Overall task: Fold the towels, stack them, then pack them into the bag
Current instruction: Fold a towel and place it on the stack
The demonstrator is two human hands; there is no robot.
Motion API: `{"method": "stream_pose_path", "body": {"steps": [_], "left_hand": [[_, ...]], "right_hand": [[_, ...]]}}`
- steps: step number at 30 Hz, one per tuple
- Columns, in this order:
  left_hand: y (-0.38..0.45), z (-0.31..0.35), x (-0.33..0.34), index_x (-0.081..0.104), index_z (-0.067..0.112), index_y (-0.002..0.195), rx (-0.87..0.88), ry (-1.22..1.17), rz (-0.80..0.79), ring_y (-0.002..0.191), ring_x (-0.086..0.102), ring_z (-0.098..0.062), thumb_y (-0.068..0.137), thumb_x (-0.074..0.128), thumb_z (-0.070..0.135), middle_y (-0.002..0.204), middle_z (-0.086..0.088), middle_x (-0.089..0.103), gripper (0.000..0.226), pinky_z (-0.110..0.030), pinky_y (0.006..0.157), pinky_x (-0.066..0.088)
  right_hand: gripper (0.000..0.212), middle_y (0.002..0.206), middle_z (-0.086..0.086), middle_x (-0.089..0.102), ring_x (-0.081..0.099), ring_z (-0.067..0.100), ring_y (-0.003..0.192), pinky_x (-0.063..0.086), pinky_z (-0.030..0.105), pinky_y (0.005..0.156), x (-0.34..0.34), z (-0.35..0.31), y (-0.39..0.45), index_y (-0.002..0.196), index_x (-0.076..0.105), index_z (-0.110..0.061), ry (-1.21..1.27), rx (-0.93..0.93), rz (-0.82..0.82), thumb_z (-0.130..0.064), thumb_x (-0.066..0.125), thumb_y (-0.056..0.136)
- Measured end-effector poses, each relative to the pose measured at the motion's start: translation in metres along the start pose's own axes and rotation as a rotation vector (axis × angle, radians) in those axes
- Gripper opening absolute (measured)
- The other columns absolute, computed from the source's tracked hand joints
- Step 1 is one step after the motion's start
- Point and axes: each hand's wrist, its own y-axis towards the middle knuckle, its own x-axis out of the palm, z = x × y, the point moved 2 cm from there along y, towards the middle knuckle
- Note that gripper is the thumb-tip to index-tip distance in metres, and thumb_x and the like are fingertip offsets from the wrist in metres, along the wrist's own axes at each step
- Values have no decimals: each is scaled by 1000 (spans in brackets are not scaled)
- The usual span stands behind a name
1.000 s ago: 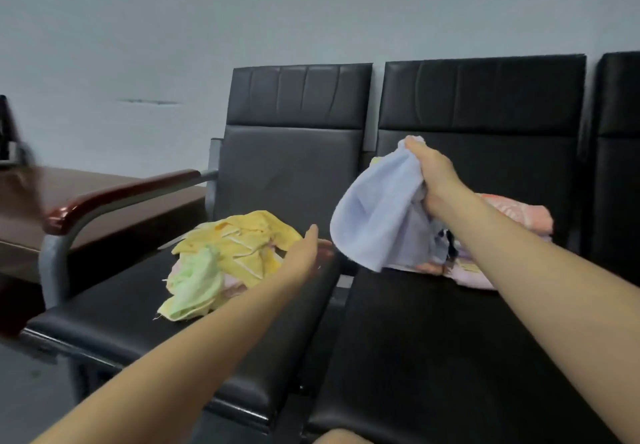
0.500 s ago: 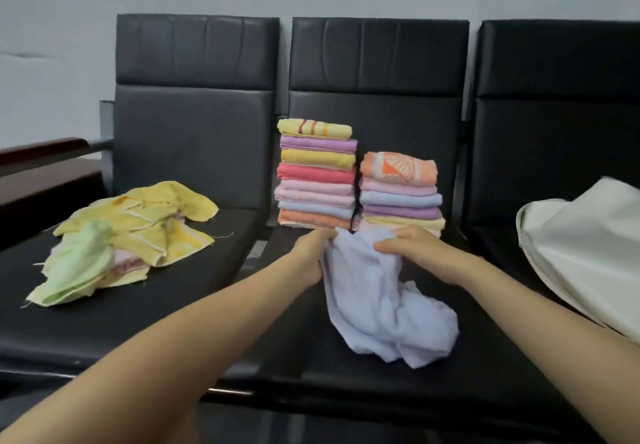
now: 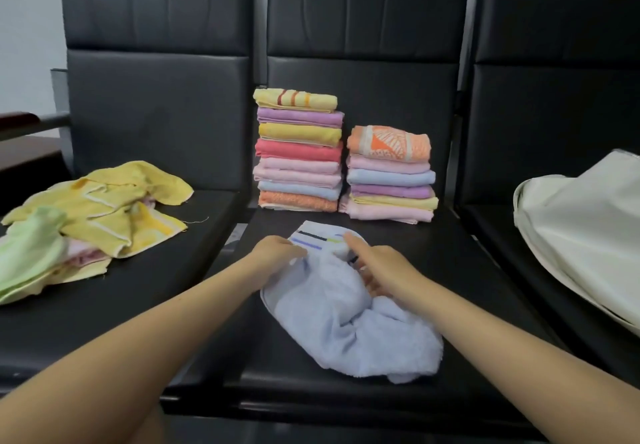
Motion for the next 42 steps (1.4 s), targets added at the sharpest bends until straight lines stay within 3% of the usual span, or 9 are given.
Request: {"method": "stream_pose_path", "body": {"steps": [6,10,16,19,23,27,32,37,42], "left_hand": [[22,6,3,46,6,136,122,407,308,127,45,-28,92,55,45,137,-12,49,59,-33,87,40],[33,3,9,62,17,102,118,645,258,121,39,-27,88,56,46,117,-7,51,33,-37,88,40],[53,11,-11,64,16,83,-98,-658,123,83,61,-21,92,44,23,90,-3,68,23,-32,83,50],[46,5,-22,56,18,70,-118,-790,107,67,59,-17,91,40,18,66,1,63,26,-27,64,47],[46,-2,-30,62,12,88,-124,-811,179,83,62,-22,94,41,16,100,-8,68,22,-31,74,51],[54,-1,-36,59,13,99,-171,-867,279,75,56,-16,101,35,11,105,-4,64,25,-28,91,47],[62,4,-34,58,9,101,14,-543,398,80,53,-19,99,34,12,86,-2,56,25,-21,63,41],[55,-2,-29,15,18,155,44,-150,295,133,41,-29,93,54,22,151,-8,36,73,-37,103,37],[42,-13,-37,25,4,150,-35,-197,298,121,53,-33,80,60,30,144,-15,45,82,-44,102,46]], "right_hand": [[51,114,8,54,54,28,109,43,33,73,-21,7,47,105,61,-13,-381,-30,136,-59,61,82],[21,86,5,57,51,23,96,39,29,73,-7,10,70,72,56,-15,-279,-108,-20,-28,68,83],[28,109,21,69,65,32,101,51,39,90,-22,-12,82,114,66,1,661,-171,-8,-14,64,90],[30,101,11,74,69,24,92,54,37,86,-40,-6,76,105,69,-5,230,-219,-106,-25,75,84],[47,80,12,55,50,22,75,40,30,66,-53,14,71,80,55,-8,-220,1,-384,-38,86,62],[29,89,16,70,65,28,83,52,36,79,-73,25,81,86,67,-2,76,27,-237,-24,81,74],[20,79,9,64,60,22,76,54,28,61,-94,12,103,92,59,-9,732,-113,298,10,56,86],[22,82,-5,54,54,12,80,50,27,76,-83,12,78,89,54,-16,417,-124,392,5,57,88],[28,76,11,60,60,21,69,54,31,64,-62,18,60,94,64,3,99,12,278,-23,72,86]]}}
